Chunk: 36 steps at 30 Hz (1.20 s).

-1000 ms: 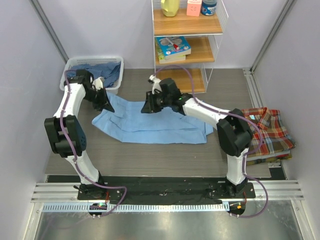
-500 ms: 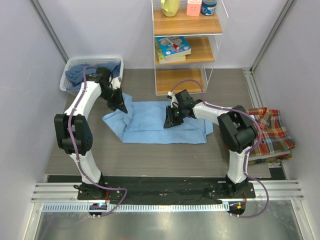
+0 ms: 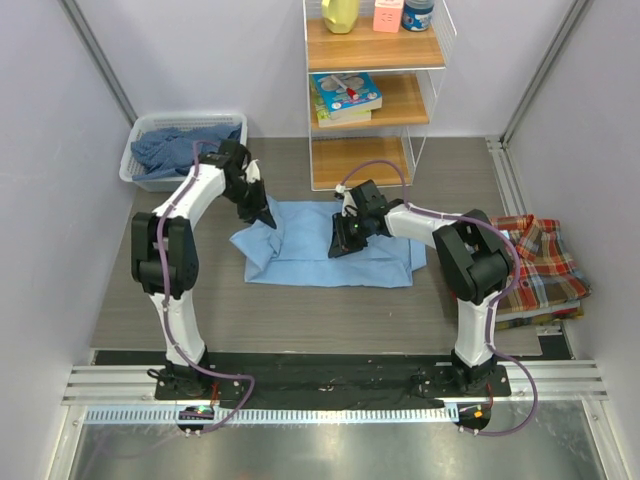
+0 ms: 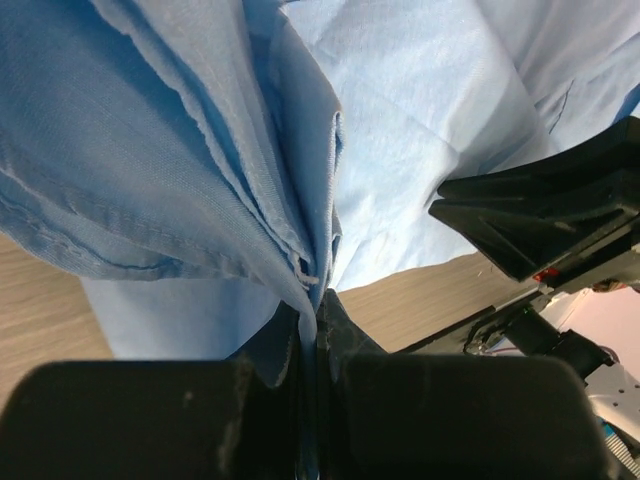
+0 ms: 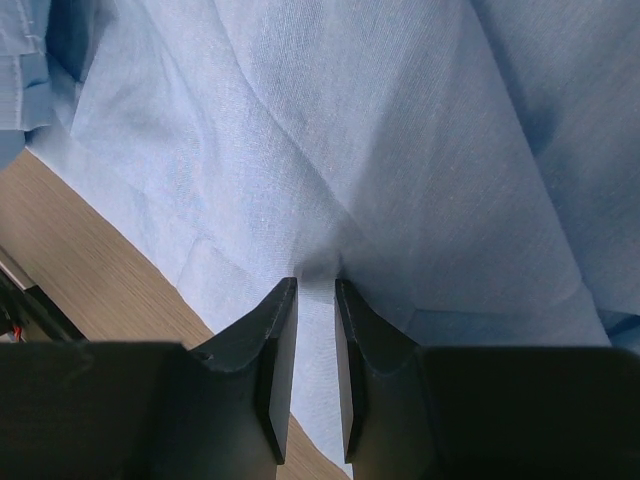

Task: Fold and stack the long sleeve shirts
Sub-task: Fold the shirt

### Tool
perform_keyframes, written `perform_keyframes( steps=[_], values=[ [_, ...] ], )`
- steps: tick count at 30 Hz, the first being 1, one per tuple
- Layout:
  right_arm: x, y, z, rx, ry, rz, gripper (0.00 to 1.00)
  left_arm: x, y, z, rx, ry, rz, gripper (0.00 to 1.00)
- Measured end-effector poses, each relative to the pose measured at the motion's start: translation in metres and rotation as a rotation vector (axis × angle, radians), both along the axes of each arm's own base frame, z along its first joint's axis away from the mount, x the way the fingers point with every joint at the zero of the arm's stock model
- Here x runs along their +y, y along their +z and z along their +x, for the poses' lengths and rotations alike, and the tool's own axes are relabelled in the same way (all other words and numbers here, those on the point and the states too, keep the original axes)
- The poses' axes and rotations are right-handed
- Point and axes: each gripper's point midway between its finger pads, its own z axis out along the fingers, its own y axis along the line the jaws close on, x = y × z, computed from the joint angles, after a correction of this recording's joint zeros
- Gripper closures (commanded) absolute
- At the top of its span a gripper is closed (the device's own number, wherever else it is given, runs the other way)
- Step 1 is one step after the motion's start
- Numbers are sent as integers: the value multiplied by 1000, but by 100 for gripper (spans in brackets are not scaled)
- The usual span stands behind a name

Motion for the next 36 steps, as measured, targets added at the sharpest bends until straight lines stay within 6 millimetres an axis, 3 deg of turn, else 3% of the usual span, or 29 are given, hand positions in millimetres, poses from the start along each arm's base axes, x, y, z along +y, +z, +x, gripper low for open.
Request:
perform_keyframes(
  steps=[3,6,7,13,14,19,26,32,36],
  values=[
    [1,-2,1,6,0,-2,73,-9,-8,2,8,1,-4,98],
    [1,-3,0,10,1,-2,73,-19,-16,-3,14,-10,-7,85],
    [1,-3,0,10,2,-2,73,-23,-19,-5,16,-15,-10,74],
    [2,-2,-1,17,3,7,71,-46,-29,-12,36,-17,-95,53],
    [3,-2,-1,20,2,9,71,-50,-31,-12,36,-11,-115,44],
    [4,1,0,27,-4,17,71,-67,-25,-8,19,10,-211,40],
    [-15,12,13,19,-51,19,71,-82,16,-1,-82,-8,-357,47],
    [-42,33,24,-24,-81,4,71,-53,33,12,-248,-188,-210,53],
    [-50,38,25,-45,-78,-10,72,-31,34,27,-365,-390,-62,65]
  ],
)
